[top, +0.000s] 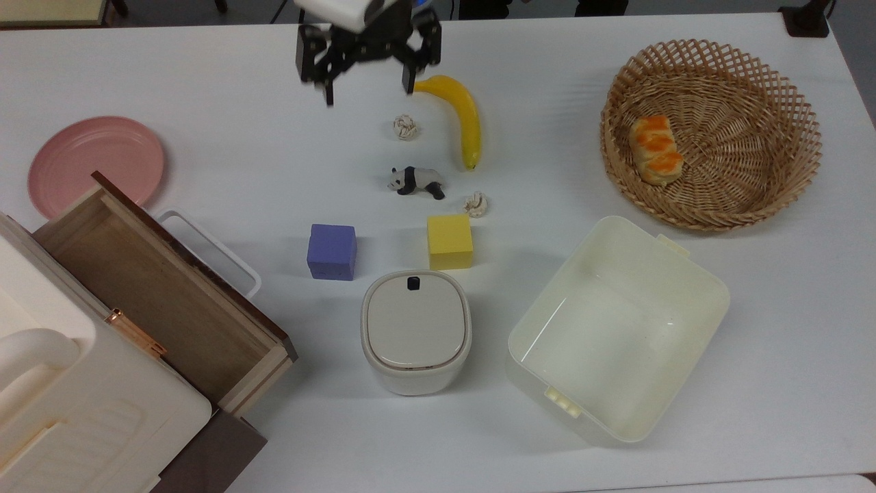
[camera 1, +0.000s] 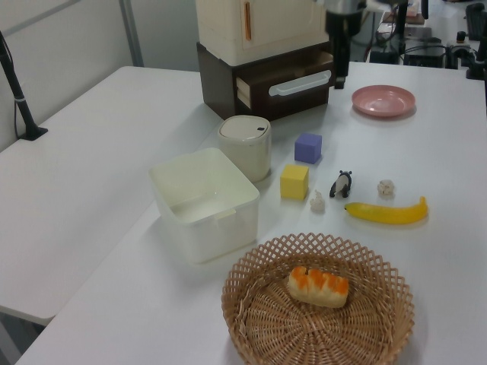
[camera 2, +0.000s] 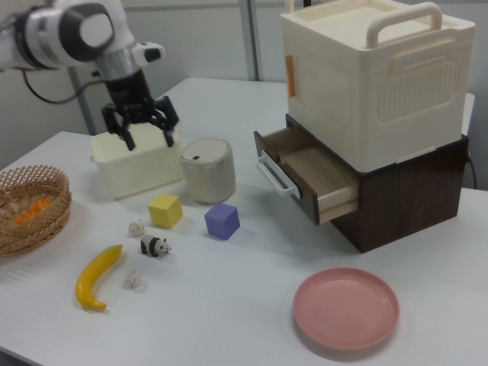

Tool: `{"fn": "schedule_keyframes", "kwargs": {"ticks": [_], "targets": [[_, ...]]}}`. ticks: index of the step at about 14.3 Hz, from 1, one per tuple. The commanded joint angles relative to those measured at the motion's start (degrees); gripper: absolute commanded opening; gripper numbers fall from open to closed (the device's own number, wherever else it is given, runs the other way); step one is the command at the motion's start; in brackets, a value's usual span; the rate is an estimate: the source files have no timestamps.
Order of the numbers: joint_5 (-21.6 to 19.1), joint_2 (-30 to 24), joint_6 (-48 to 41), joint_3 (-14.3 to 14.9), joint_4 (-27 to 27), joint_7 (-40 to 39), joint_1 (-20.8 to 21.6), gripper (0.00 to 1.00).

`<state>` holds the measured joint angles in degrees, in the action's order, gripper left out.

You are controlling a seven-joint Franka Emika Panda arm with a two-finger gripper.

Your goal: Open the drawer

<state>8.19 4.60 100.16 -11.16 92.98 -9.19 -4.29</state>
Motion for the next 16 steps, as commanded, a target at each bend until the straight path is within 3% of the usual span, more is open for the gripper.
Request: {"fn": "schedule_keyframes", "kwargs": {"ticks": [1, 2, 4, 16], "targets": [[-6.9, -6.4, -7.5, 0.9, 1.1, 6.5, -0.4, 1.00], [-9.0, -7.7, -8.3, 2.1, 1.2, 8.5, -1.0, 1.00], [-9.0, -7.8, -10.1, 2.5, 1.3, 11.1, -1.7, 1.00], [-8.0, -7.0, -11.9, 2.9, 0.7, 9.8, -2.5, 1.00]]}}
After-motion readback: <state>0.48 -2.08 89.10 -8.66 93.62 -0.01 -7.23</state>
